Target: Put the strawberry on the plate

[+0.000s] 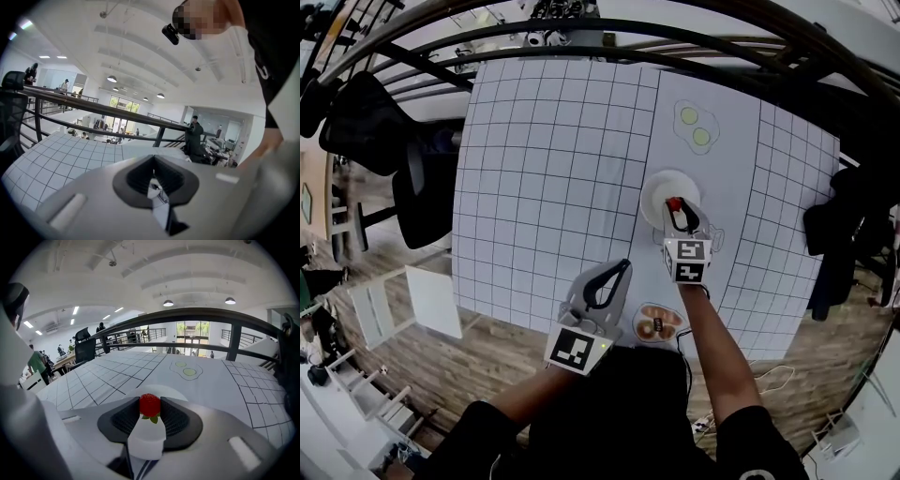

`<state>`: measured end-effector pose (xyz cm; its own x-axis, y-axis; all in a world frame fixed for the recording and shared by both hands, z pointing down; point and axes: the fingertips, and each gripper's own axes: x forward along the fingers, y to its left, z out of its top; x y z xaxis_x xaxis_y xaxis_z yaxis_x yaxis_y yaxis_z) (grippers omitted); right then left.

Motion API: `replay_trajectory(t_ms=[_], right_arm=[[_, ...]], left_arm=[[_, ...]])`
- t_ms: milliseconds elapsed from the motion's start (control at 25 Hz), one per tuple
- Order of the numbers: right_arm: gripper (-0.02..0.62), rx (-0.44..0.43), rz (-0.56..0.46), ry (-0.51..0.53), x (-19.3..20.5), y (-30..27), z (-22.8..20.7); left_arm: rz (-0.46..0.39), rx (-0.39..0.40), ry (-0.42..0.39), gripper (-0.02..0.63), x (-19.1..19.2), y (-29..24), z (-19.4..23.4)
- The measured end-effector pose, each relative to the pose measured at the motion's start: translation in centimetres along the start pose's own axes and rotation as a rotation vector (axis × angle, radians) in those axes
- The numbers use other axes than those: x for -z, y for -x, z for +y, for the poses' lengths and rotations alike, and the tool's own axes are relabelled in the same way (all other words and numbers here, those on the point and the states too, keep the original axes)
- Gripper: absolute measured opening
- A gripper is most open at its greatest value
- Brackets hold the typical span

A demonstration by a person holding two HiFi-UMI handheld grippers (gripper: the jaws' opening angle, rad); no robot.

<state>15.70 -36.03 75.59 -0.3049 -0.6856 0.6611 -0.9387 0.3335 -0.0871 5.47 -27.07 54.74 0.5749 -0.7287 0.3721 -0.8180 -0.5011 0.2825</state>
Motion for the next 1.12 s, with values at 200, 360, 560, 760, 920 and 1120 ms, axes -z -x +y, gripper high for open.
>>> replay_trajectory(t_ms=[200, 360, 560, 760, 920, 1120], right_arm=[[0.133, 0.003, 0.03, -0.001, 0.6, -1.1, 0.0], [0.133, 0.015, 0.085, 0.007, 1.5, -1.9, -0.4], [0.135, 0.028, 0.097, 0.011, 2.0, -2.4, -0.6], [0.138, 0.013, 0.114, 0.071, 2.0, -2.7, 0.0], [0.185, 0.002, 0.128, 0.07, 2.2, -2.6, 0.0], [0.208, -0.002, 0.13, 0.056, 2.3, -2.0, 0.1]], left_arm=[[0.014, 0.009, -0.004, 0.009, 0.5, -0.2, -0.1], [0.02, 0.009, 0.008, 0.009, 0.8, -0.5, -0.4], [0.021, 0.022, 0.01, 0.009, 0.7, -1.0, -0.7], [0.063, 0.025, 0.014, 0.009, 1.6, -1.3, -0.2], [0.052, 0.031, -0.004, 0.009, 1.4, -0.9, -0.4], [0.037, 0.021, 0.0, 0.009, 1.0, 0.1, -0.7]])
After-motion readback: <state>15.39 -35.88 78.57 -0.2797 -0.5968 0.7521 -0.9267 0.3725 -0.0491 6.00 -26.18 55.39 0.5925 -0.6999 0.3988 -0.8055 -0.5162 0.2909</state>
